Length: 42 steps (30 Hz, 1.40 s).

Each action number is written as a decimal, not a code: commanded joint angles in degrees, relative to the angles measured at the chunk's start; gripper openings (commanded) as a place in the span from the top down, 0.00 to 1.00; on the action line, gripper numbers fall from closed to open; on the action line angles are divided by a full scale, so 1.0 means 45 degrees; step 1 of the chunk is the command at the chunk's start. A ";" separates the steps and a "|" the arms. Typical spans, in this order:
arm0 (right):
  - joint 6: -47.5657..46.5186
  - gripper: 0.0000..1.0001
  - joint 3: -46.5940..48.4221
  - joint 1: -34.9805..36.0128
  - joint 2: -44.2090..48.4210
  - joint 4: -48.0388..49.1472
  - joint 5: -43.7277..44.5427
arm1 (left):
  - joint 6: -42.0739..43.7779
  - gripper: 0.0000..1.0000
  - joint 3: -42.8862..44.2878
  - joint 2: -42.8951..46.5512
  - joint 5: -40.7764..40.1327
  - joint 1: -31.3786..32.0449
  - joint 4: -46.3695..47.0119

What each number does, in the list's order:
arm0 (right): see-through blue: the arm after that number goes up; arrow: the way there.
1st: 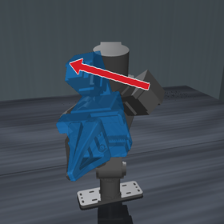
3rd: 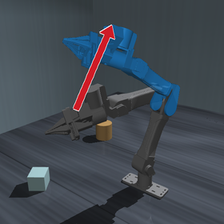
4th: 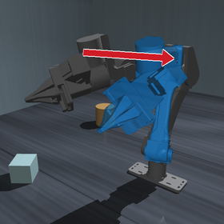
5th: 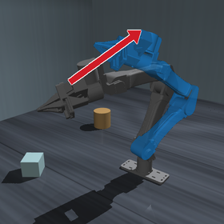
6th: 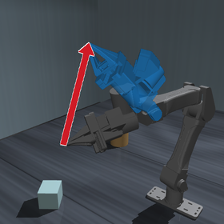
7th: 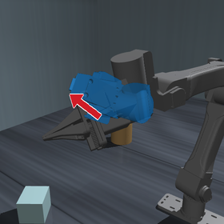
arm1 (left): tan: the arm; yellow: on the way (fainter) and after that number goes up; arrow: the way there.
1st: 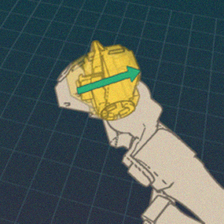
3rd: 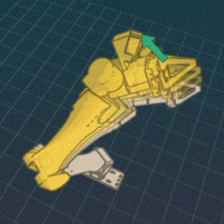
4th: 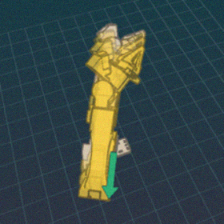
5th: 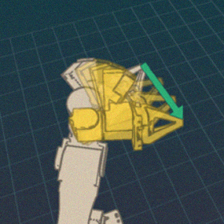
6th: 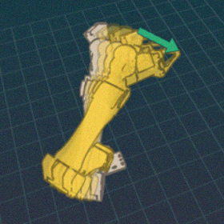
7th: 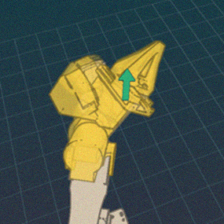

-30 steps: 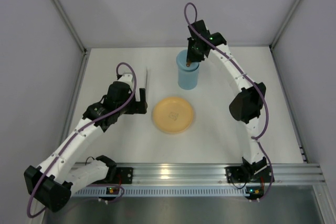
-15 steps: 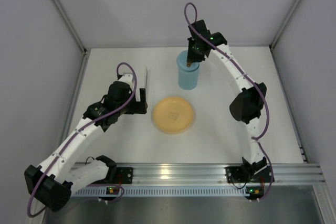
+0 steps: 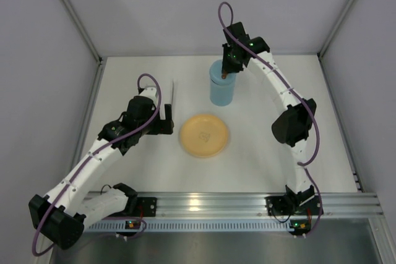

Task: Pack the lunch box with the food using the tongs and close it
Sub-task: Close the box lid on the packing box.

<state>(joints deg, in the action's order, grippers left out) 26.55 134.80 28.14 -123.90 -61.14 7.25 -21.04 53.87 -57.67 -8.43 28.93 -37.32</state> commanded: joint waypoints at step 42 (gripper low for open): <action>-0.0118 1.00 0.0747 0.0309 -0.0202 -0.0338 -0.0262 | 0.0066 0.02 -0.0017 -0.0114 -0.0100 -0.0003 0.0090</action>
<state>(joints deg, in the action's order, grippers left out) 26.52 135.17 28.14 -124.18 -62.19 6.31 -21.04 53.87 -58.04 -8.43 28.93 -37.39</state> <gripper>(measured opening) 0.201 0.985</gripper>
